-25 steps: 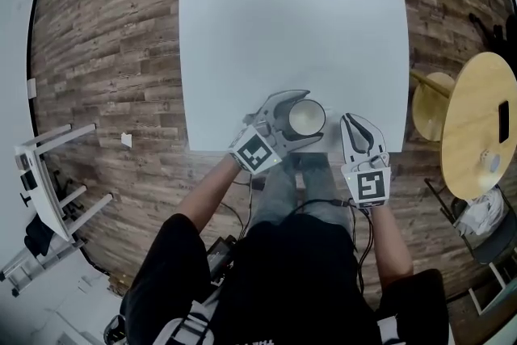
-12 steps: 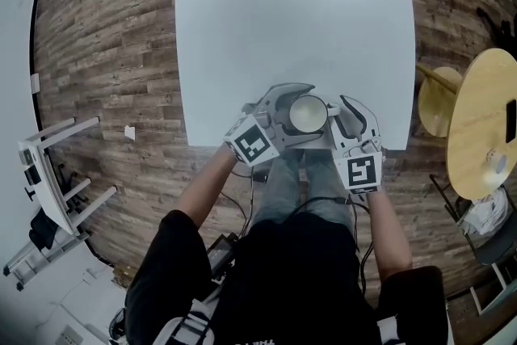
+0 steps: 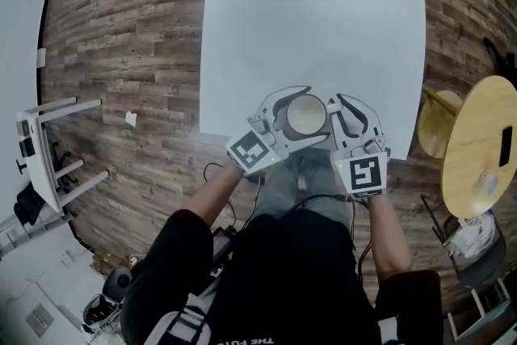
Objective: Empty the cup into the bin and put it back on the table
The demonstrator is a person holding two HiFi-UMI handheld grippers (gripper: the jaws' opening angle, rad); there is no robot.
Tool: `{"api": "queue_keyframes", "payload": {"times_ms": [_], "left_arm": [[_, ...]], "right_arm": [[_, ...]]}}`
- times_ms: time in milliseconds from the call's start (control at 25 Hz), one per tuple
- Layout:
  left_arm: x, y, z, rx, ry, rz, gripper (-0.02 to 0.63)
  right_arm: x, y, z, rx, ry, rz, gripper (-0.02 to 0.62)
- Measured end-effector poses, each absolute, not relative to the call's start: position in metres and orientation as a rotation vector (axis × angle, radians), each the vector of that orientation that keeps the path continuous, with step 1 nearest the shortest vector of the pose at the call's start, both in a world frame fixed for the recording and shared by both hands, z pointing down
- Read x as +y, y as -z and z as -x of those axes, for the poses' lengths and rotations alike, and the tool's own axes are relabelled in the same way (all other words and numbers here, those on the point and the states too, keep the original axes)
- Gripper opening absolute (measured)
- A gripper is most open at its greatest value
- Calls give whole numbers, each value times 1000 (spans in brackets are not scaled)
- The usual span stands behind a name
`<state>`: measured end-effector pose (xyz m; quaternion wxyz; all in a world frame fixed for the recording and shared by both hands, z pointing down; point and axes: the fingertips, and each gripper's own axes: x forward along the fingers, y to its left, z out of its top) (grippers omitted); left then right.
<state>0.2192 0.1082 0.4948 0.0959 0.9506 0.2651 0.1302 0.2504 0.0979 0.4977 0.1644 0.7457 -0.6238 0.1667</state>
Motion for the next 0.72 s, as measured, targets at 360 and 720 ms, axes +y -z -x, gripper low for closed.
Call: {"api": "queue_keyframes", "payload": {"times_ms": [360,720], "left_arm": [[-5,-445,-100,97,-462,-2903,390],[-102,-486,95,-452,-369,-2530,390]], "right_arm": [[-27,-449,-126,-2232,-409,-1807,54],[-135,-492,78,-2341,-498,-1219,52]]}}
